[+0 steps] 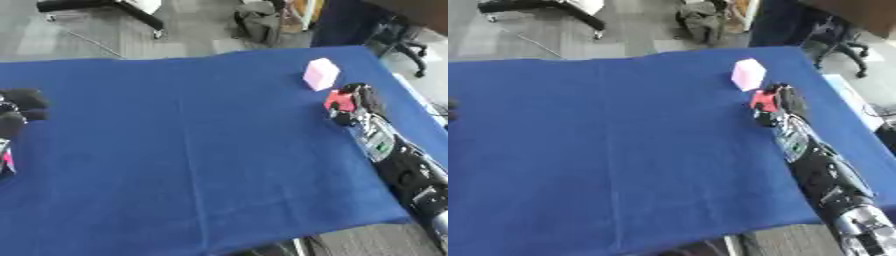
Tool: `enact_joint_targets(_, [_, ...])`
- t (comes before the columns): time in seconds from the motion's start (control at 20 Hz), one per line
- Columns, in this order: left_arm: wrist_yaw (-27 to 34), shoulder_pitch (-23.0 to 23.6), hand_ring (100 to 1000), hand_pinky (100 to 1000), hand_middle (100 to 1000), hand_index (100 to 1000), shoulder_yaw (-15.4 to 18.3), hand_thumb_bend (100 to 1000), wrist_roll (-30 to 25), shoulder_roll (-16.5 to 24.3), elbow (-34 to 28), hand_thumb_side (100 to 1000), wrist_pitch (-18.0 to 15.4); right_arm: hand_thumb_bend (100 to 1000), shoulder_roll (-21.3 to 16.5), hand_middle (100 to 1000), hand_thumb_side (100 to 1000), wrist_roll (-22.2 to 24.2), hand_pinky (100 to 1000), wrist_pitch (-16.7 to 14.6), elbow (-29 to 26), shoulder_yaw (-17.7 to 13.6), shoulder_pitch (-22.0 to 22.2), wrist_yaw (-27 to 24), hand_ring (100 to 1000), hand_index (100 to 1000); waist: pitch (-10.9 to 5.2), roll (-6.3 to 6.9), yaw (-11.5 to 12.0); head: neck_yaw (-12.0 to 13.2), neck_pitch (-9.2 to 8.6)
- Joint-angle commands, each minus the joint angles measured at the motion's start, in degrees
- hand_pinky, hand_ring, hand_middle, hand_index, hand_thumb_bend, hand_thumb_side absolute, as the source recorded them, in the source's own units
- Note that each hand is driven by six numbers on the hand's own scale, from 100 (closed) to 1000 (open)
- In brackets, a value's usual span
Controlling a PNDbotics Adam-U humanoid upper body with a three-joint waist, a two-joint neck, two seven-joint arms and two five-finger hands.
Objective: Pick up the objects with one hand, pass them to the other hand, and then place them into the box on the other side of the table.
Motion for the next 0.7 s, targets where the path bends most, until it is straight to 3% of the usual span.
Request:
enact_joint_targets(0.05, [-0.1, -0.9, 740, 750, 627, 735, -0.1, 761, -0.2, 0.6, -1.0, 693, -0.1, 355, -1.6, 739, 480, -0.4, 757, -0.8, -1.1, -0.2, -0.8, 0.4, 795, 816, -0.61, 0.12, -0.1, -0.1, -0.1])
enact_joint_targets(0.3, [-0.2, -0.9, 740, 748, 628, 735, -0.1, 763, -0.2, 0.7, -1.0, 693, -0.1, 418, -1.8, 786, 577, -1.3, 793, -2.4, -1.7, -0.7, -0.8, -1.8, 831, 838, -0.56, 0.12, -0.1, -0.2, -0.1])
enact_joint_targets(0.7, [-0.2, -1.1, 741, 747, 628, 732, -0.2, 761, -0.4, 0.8, -1.1, 695, -0.1, 399, -2.4, 811, 625, -1.2, 818, -1.4, 0.9, -1.5, -0.6, -6.3, 854, 851, -0.33, 0.03, -0.1, -0.4, -0.1])
